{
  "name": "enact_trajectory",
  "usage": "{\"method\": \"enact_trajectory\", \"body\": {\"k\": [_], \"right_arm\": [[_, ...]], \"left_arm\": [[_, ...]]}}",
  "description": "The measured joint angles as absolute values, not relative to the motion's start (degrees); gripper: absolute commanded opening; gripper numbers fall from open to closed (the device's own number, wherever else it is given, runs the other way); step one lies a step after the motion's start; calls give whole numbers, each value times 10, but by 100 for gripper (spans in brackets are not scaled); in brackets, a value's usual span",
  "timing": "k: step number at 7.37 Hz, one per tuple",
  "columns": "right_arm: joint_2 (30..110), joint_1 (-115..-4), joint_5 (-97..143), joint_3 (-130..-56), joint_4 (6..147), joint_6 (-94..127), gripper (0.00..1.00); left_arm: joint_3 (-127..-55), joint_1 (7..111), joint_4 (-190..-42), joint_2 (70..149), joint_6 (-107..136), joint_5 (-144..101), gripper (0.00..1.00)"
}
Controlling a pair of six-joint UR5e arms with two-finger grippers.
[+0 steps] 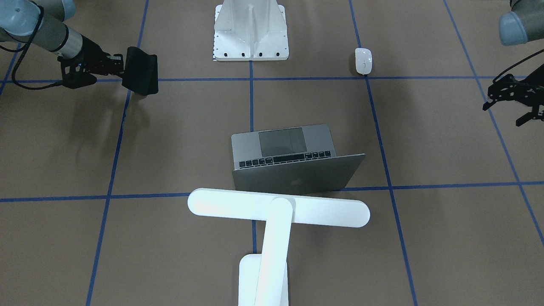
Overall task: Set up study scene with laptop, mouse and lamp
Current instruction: 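Lift the black pad with the right gripper and carry it farther away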
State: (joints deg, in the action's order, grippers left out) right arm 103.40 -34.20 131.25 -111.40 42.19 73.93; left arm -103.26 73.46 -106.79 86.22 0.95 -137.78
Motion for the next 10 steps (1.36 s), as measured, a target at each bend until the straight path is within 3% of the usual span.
{"method": "enact_trajectory", "body": {"k": [5,7,10], "right_arm": [[922,-537,1409,-1134,492,740,12],[834,-554,1395,-1135,619,728,12],[698,-567,1372,-1131,920,596,12]], "left_arm": [[-1031,737,-1067,862,11,-1396,100],[-1028,737,-1067,861,11,-1397,100],[-1027,737,-1067,857,11,-1397,100]]}}
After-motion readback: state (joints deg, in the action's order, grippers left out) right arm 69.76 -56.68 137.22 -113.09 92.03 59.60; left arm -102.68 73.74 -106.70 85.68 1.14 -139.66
